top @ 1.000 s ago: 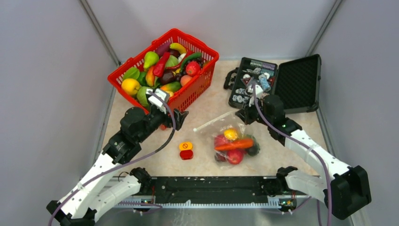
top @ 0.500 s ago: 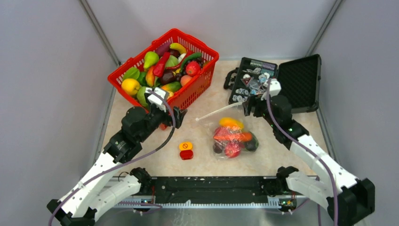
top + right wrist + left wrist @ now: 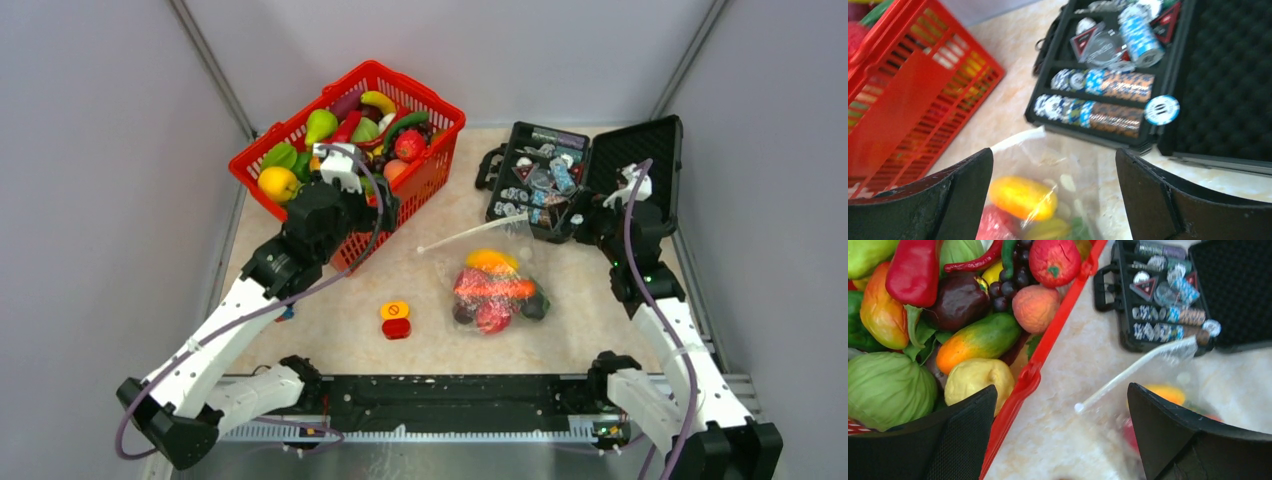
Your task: Place the food in the zip-top bag and seal the zipper
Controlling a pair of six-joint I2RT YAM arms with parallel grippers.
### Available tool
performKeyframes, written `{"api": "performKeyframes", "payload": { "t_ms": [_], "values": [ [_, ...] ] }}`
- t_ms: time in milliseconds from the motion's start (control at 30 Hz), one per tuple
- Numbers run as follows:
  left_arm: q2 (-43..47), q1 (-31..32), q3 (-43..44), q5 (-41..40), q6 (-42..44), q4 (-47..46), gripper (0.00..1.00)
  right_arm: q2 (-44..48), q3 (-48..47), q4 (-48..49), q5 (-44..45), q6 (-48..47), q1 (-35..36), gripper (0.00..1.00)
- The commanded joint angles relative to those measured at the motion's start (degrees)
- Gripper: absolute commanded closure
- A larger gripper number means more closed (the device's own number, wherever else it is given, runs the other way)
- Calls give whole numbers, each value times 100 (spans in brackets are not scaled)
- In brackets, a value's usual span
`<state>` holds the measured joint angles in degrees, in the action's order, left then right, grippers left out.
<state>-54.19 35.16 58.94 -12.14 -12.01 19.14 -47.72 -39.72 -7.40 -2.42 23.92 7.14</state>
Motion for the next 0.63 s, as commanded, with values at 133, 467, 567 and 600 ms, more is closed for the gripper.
{"api": "performKeyframes", "payload": {
  "t_ms": [133,467,567,600],
  "values": [
    [-724,-35,885,-1371,-1628,384,1,419,-74,135,-1320,-40,-44,11],
    [-204,-34,443,-1976,-1675,101,1,663,78,159,-1051,142,-37,11],
    [-200,-33,434,-2076,-1616,134,1,633,71,163,-1043,176,-40,11],
    [-203,-35,441,-2081,-1597,136,1,619,70,166,-1042,189,-42,11]
  ]
}}
